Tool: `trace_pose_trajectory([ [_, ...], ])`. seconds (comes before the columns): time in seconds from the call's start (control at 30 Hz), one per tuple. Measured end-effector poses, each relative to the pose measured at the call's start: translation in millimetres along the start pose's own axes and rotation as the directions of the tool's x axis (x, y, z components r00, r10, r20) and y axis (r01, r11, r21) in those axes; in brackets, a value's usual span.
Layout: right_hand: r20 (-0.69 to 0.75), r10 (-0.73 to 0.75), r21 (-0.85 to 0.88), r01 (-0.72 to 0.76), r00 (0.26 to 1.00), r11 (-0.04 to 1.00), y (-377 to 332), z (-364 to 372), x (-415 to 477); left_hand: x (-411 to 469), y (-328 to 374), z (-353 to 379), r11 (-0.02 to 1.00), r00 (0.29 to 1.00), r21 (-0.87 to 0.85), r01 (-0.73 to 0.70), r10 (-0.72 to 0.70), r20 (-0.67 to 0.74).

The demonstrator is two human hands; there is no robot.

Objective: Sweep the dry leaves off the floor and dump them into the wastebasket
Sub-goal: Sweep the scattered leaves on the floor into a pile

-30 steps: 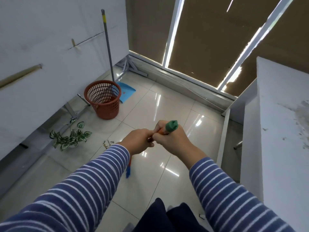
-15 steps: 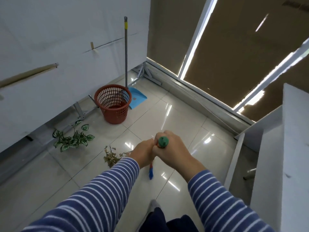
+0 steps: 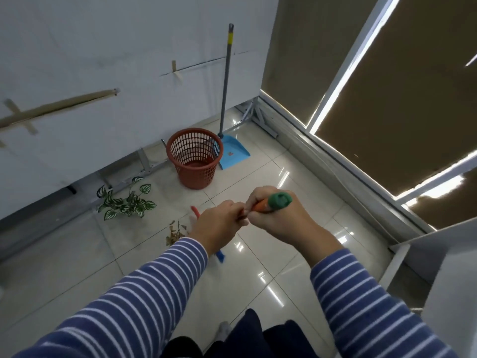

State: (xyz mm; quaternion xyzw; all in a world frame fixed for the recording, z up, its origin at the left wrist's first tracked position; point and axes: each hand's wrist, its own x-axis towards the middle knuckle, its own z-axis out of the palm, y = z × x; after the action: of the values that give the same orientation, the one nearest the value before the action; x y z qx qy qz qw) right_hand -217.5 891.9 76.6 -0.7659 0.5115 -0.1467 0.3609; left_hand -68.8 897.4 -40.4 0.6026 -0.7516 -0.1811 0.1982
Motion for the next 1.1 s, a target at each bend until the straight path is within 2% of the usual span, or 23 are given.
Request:
trace_pose_trajectory([
  [0.1, 0.020, -0.048, -0.043, 0.049, 0.999, 0.998, -4.1, -8.3, 15.3, 13.6, -1.0, -5.9, 1.000, 0.996, 0.007, 0.008, -0.007, -0.090],
  [0.2, 0.057, -0.069, -0.123, 0.075, 0.996, 0.990, -3.8, 4.2, 33.8, 17.8, -12.1, -4.8, 0.998, 0.992, -0.005, 0.068, -0.068, -0.110],
  [0.47, 0.217, -0.052, -0.149, 0.086, 0.975, 0.985, 9.5, 54.1, 59.8, 6.8, -47.1, 0.5, 0.960, 0.960, -0.060, 0.274, -0.270, 0.070],
  [0.63, 0.281, -0.040, -0.097, 0.070, 0.959, 0.993, 0.7, 52.5, 70.0, -2.6, -56.8, -6.1, 0.955, 0.953, -0.038, 0.295, -0.291, 0.088],
  [0.83, 0.276, -0.071, -0.022, 0.080, 0.958, 0.997, -36.4, 28.1, 83.4, 0.0, -62.3, -34.9, 0.977, 0.976, -0.031, 0.209, -0.211, -0.061],
  [0.97, 0.272, -0.107, -0.056, 0.127, 0.956, 0.990, -66.3, 11.7, 93.0, 9.4, -64.4, -60.6, 0.988, 0.979, -0.003, 0.153, -0.153, -0.133],
  [1.1, 0.240, -0.127, -0.125, 0.160, 0.962, 0.979, -76.3, 17.4, 102.7, 17.7, -69.5, -72.5, 0.981, 0.971, -0.014, 0.191, -0.191, -0.144],
])
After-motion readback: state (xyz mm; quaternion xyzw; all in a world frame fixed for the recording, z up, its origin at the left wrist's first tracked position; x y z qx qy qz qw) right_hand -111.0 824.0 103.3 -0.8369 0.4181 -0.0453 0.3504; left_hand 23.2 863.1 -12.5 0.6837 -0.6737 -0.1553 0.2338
